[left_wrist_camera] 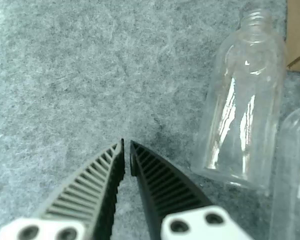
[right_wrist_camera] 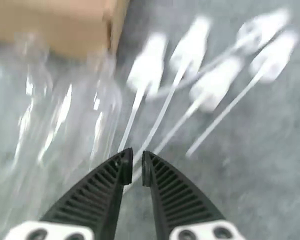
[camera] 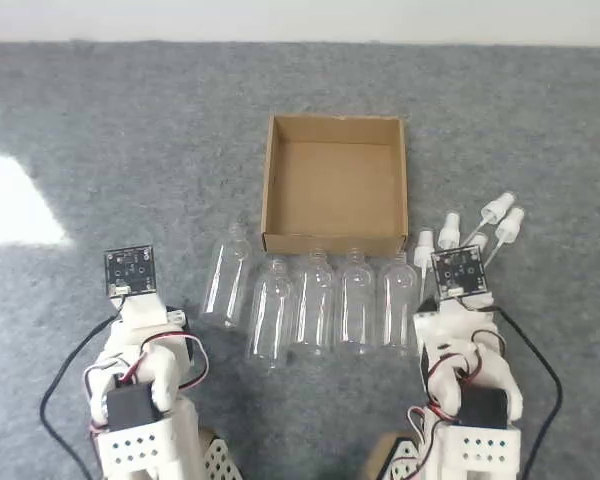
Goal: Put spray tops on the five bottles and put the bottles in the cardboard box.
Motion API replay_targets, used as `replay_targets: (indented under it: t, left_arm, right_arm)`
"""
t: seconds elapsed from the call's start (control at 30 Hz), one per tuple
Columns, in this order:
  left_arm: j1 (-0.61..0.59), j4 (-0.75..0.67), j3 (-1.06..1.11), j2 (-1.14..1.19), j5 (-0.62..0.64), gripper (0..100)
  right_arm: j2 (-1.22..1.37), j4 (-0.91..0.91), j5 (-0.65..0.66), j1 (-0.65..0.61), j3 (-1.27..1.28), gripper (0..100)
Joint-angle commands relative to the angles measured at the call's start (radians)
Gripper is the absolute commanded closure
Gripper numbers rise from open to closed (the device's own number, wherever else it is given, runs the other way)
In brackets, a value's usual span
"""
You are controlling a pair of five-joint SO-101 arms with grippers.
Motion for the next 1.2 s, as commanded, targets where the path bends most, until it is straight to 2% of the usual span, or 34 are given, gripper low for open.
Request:
replay_targets:
  t: [0.0,0.17,0.33,0.5,0.7,0.83,1.03,1.17]
  left_arm:
    - [0.005,0.003,-0.007,-0.014,0.009,99]
    - [0.006,0.003,-0.007,-0.014,0.006,99]
    - [0.006,0.003,-0.007,-0.014,0.005,99]
    - [0.006,0.003,-0.007,-0.014,0.005,99]
    - [0.0,0.003,-0.007,-0.014,0.003,99]
    - [0.0,0.003,-0.007,-0.014,0.003,99]
    - [0.0,0.003,-0.007,-0.014,0.003,99]
    - [0.0,0.003,-0.007,-0.014,0.003,99]
  right_arm:
    - [-0.018,-0.137,0.012,0.018,-0.002,98.8]
    - [-0.01,-0.027,0.1,0.018,-0.207,98.8]
    - [0.059,-0.002,0.064,0.012,-0.408,95.0]
    - [0.417,0.007,0.038,0.005,-0.597,83.1]
    - [0.957,0.136,0.014,-0.116,-0.885,81.0]
    - [1.231,0.2,-0.061,-0.209,-1.016,80.5]
    - [1.411,0.176,-0.13,-0.274,-1.025,70.8]
    - [1.44,0.16,-0.189,-0.305,-1.025,70.1]
